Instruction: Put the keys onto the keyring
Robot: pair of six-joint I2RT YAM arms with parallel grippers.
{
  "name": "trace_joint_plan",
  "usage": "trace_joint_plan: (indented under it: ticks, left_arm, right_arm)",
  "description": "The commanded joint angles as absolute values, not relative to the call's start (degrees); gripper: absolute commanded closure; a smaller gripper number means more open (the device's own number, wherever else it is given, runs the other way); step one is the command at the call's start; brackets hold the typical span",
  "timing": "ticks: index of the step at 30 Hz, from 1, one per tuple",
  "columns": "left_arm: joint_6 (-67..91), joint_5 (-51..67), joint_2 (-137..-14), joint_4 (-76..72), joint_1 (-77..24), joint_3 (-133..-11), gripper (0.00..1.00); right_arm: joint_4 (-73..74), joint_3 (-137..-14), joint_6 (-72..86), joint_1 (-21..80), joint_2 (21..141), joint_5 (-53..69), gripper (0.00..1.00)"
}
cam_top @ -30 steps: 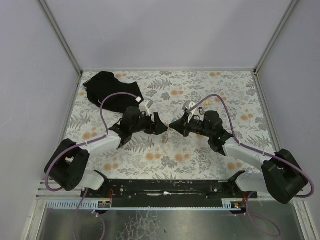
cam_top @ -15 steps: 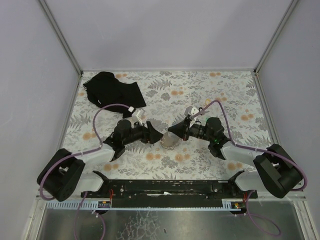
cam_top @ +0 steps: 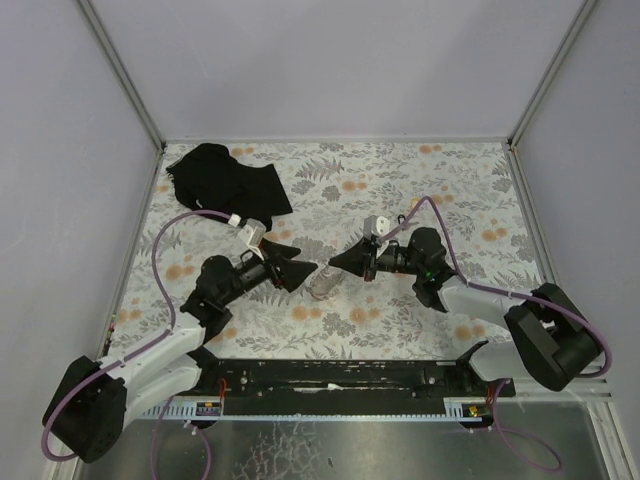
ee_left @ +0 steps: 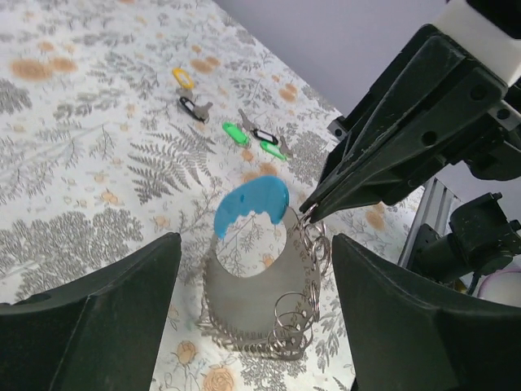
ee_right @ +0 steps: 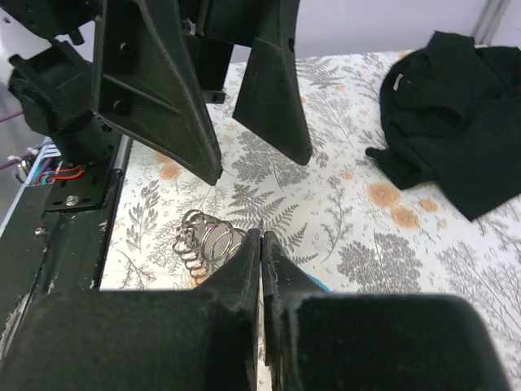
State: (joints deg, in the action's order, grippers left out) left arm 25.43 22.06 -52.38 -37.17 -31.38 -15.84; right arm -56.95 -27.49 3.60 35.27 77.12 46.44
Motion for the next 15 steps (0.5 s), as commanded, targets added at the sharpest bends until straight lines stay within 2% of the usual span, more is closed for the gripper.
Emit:
trace_joint_plan:
  ticks: [1, 11, 15]
  left_arm:
    - [18.97, 22.60, -50.55, -42.31, -30.85, -14.36, 0.26]
    - [13.49, 24.97, -51.66, -43.04, -30.85, -14.93, 0.29]
    - [12.09, 25.77, -54.35, -42.31, -30.85, -15.47, 0.21]
  right_arm:
    - [-61.80, -31.90, 1.58, 35.51, 78.20, 52.95, 1.00]
    - [-64.60, -31.94, 0.74, 34.60, 79.92, 57.22, 1.00]
    - [-63.69, -32.18, -0.40, 34.21, 80.46, 58.42, 1.00]
